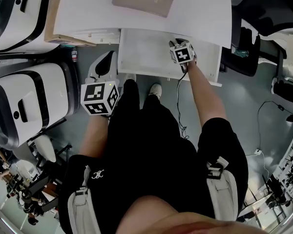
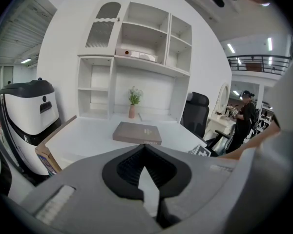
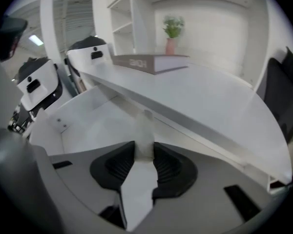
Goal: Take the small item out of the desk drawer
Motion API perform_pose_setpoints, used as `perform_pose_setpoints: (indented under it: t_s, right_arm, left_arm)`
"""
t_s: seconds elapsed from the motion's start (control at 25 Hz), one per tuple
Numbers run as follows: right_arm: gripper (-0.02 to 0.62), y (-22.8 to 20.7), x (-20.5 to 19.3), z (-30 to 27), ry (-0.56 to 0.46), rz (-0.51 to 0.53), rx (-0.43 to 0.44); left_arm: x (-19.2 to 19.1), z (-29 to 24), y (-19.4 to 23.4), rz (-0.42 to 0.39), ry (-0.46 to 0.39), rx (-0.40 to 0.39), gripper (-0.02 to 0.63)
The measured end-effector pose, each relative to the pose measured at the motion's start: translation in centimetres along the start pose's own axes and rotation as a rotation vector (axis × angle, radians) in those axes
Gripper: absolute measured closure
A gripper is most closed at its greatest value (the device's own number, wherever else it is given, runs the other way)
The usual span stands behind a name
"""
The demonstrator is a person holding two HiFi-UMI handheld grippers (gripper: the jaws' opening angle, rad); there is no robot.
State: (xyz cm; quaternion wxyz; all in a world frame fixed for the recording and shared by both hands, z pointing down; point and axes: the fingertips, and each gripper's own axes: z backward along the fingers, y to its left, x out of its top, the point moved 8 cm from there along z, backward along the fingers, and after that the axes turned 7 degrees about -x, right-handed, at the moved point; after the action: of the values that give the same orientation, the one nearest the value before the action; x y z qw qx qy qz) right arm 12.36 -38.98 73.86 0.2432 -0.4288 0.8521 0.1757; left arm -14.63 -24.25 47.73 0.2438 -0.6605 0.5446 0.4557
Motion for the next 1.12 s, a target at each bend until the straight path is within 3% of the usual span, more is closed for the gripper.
perform_pose_setpoints:
  t_s: [0.16,0.36,0.68,1.12]
  right_arm:
    - [0.48,2.3,1.5,3.0,-0.043,0.169,0.111]
    - [0.485,4.6,3.8,7.5,-0.148,0.261,0.158]
    - [0.489,5.8,8.6,16.1,-0.369,0.185,0.128]
    - [0.491,2.5,14.4,27.4,-0.656,-0.018,-0.078]
  left_arm:
    - [0.5,-0.2,-0.8,0.002,-0.024,-0.028,0.592]
    - [1.6,-0.1,-1.6,-0.009,-0.058,-0.058,0.592]
    - [4.5,-0.2,-2.2,-0.031,-0.125,-0.106,0.592]
    - [10.3,-1.2,-3.6,-0.102,-0.227,-0.205,0.592]
